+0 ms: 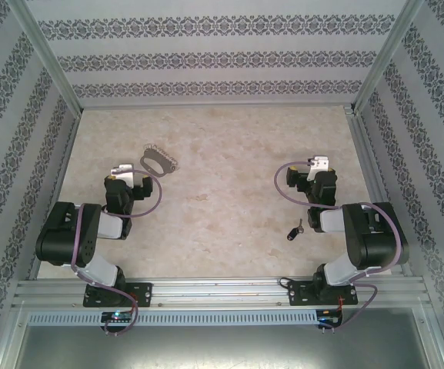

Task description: Put the keys on the keyring

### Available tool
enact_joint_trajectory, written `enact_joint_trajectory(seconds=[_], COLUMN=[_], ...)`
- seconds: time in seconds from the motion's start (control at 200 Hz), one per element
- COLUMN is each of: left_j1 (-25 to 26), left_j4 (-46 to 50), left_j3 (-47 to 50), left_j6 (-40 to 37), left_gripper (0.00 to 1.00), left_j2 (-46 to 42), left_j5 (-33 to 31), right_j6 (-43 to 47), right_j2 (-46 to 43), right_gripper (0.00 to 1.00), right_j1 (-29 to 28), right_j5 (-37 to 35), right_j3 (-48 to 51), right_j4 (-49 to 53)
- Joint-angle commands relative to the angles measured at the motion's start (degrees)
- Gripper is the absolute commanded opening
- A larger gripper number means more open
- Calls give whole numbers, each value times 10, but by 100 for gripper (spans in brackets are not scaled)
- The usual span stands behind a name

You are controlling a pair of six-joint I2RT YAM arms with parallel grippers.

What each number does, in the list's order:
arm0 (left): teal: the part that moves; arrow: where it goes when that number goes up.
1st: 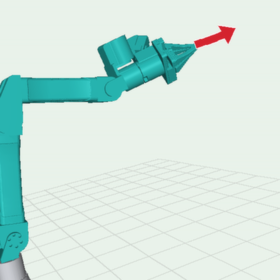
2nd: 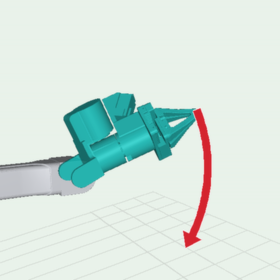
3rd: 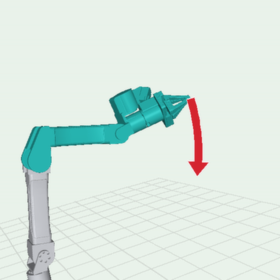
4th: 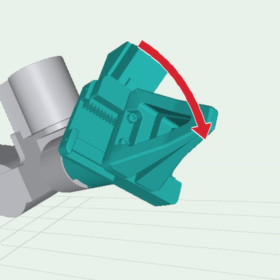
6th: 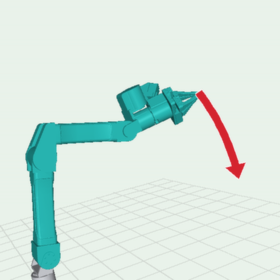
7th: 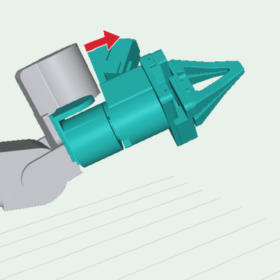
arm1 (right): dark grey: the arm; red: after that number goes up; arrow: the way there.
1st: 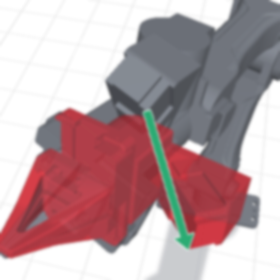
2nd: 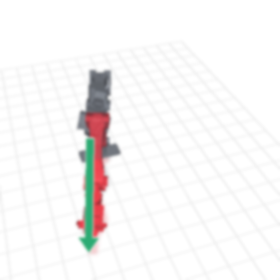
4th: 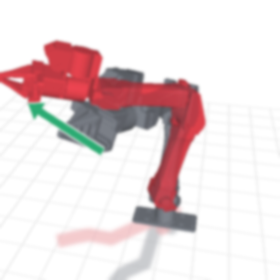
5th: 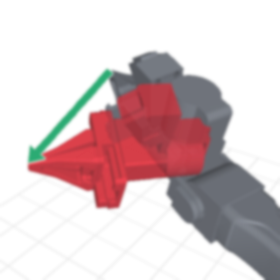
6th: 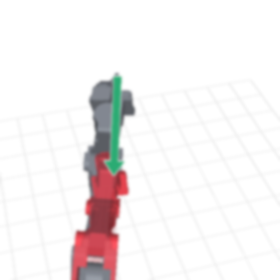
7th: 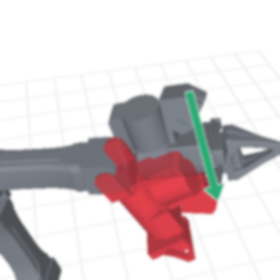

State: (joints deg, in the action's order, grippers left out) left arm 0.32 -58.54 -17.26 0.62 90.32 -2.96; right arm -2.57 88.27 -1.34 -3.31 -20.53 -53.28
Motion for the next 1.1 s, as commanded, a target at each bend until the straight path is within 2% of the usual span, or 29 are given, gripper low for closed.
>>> enact_joint_trajectory(seconds=[0.0, 0.32, 0.59, 0.754, 0.954, 1.094], left_j1=[1, 1, 0, 0, 0, 0], left_j4=[-25, -8, 16, 120, 195, 279], left_j3=[-7, -13, -27, -57, -84, -131], left_j6=[-1, -22, -19, -13, -16, -5], left_gripper=[100, 100, 100, 100, 100, 100], left_j2=[1, -1, -9, -61, -98, -138], left_j5=[10, 65, 53, 45, 49, 52], right_j6=[9, 8, 8, 6, 13, -3], right_j2=[-5, -5, -6, -39, -93, -162], right_gripper=[98, 98, 98, 98, 98, 98], right_j1=[1, 2, 2, 1, -7, -10], right_j5=[12, 14, 15, 9, -10, -16], right_j3=[-8, -8, -8, -7, -12, -36], right_j4=[-14, -14, -14, 9, 62, 150])
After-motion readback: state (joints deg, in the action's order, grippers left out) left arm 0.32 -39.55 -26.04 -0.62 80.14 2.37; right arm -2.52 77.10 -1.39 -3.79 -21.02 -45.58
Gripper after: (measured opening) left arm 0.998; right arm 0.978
